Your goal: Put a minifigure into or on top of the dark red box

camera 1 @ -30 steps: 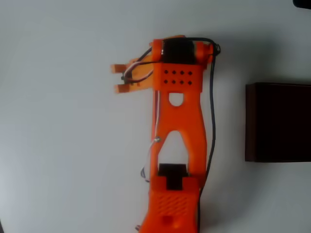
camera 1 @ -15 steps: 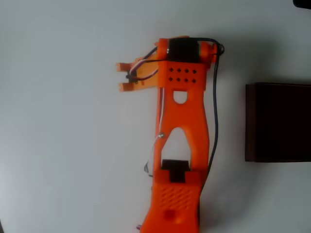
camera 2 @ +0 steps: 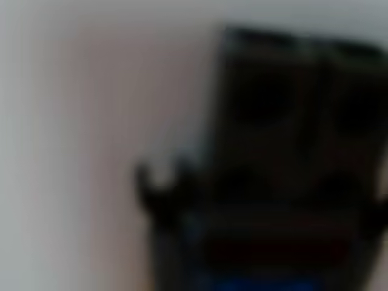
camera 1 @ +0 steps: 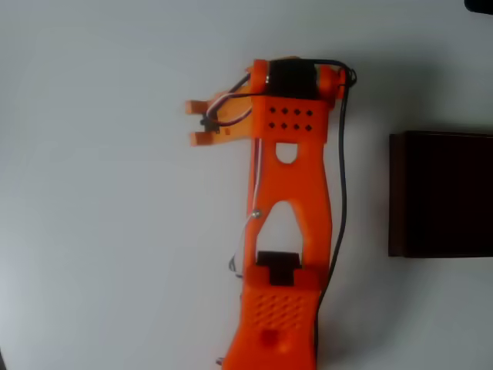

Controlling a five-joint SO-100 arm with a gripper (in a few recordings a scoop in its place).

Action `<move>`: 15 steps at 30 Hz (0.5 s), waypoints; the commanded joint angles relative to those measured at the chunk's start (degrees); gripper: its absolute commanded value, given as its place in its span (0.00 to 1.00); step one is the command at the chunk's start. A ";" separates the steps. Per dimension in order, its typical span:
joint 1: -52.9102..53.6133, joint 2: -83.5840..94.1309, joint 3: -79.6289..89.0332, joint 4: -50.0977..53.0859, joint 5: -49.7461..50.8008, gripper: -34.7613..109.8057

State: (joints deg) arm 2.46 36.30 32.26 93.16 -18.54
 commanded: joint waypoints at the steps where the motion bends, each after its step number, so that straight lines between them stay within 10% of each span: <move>1: -0.70 -5.10 -10.90 5.36 -1.14 0.26; 7: -2.90 -17.40 -32.61 12.04 -0.35 0.24; 15: 1.32 6.15 -8.35 12.04 -1.23 0.24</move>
State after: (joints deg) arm 0.70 28.65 13.97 104.33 -18.37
